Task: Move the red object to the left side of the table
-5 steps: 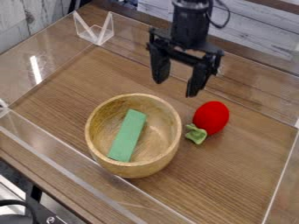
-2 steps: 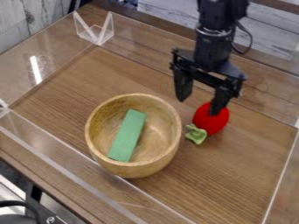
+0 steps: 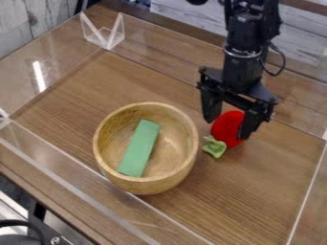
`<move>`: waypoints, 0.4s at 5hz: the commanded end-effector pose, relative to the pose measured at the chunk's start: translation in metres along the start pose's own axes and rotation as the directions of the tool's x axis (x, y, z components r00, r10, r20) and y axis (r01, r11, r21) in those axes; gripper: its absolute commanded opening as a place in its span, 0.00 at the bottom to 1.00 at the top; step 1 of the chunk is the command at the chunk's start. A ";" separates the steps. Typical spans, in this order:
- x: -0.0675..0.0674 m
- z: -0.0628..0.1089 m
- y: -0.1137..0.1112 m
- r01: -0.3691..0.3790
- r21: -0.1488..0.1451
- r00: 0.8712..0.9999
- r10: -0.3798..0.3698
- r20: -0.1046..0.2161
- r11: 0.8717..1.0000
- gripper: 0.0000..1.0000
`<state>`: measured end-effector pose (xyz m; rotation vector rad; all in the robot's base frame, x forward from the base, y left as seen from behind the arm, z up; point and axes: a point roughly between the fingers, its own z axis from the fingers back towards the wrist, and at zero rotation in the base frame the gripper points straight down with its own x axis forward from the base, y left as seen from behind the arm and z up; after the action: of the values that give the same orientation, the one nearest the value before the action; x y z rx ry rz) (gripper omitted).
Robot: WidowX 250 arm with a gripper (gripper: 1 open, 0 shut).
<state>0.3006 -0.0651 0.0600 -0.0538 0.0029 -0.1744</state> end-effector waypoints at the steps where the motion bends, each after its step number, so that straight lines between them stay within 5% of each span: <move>1: 0.004 0.011 -0.001 0.027 -0.001 0.998 -0.026 0.064 1.000 1.00; 2: 0.005 0.014 0.001 0.031 -0.004 0.995 -0.030 0.091 1.000 1.00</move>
<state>0.2992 -0.0646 0.0534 -0.0601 -0.0176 -0.1940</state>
